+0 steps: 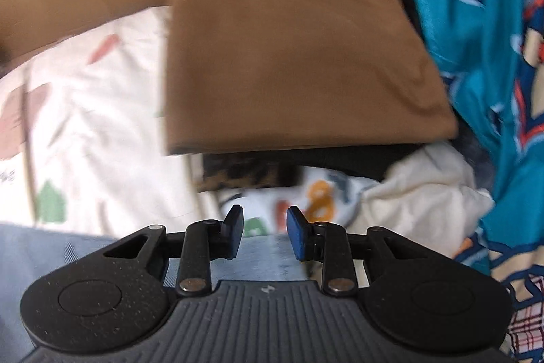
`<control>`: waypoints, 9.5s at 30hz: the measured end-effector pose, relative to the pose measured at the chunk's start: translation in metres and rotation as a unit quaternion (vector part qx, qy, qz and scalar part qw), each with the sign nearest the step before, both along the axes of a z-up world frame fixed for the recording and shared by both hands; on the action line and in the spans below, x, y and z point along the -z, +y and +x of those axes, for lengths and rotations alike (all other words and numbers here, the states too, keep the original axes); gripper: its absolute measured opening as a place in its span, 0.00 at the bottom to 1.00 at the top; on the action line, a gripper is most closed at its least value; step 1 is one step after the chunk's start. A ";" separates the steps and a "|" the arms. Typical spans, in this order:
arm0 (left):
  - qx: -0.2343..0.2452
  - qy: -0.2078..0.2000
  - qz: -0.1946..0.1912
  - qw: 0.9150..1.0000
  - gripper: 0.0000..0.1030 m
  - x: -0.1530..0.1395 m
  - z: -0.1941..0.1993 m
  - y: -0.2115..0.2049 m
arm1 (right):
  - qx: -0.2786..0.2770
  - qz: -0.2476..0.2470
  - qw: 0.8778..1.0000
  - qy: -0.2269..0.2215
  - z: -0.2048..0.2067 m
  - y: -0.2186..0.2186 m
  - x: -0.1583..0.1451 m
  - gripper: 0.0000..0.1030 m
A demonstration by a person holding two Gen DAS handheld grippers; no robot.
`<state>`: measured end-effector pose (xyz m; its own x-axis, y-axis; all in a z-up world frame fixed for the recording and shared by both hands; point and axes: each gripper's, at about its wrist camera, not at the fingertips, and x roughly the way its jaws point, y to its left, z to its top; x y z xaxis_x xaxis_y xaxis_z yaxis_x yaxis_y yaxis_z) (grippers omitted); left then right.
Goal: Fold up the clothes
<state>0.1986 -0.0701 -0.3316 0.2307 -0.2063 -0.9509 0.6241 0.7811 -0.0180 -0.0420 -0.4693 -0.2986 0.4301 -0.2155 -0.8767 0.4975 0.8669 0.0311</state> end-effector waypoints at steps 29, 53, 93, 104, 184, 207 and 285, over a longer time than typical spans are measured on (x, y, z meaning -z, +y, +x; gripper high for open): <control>0.311 -0.025 -0.033 0.950 0.43 0.009 0.002 -0.090 | -0.421 0.032 0.906 0.018 0.095 0.154 0.030 0.42; 0.372 -0.037 -0.073 0.925 0.00 -0.002 0.001 -0.088 | -0.516 0.035 0.855 0.020 0.124 0.181 0.032 0.00; -0.328 -0.170 0.105 0.923 0.33 -0.038 0.010 0.232 | -0.235 -0.022 0.971 0.029 0.072 0.129 0.004 0.56; -0.449 -0.164 0.091 0.873 0.36 -0.031 0.001 0.296 | -0.186 -0.049 0.978 0.084 0.053 0.121 0.002 0.63; -0.469 -0.035 0.062 0.880 0.47 -0.133 -0.091 0.193 | -0.005 0.063 0.997 0.055 0.047 -0.137 -0.149 0.85; -0.489 -0.071 0.056 0.868 0.78 -0.206 -0.123 0.126 | -0.114 0.157 0.979 -0.070 -0.038 -0.108 -0.139 0.85; -0.384 0.040 0.106 0.916 0.78 -0.038 -0.104 0.044 | -0.076 0.291 0.953 -0.037 -0.099 -0.068 0.088 0.39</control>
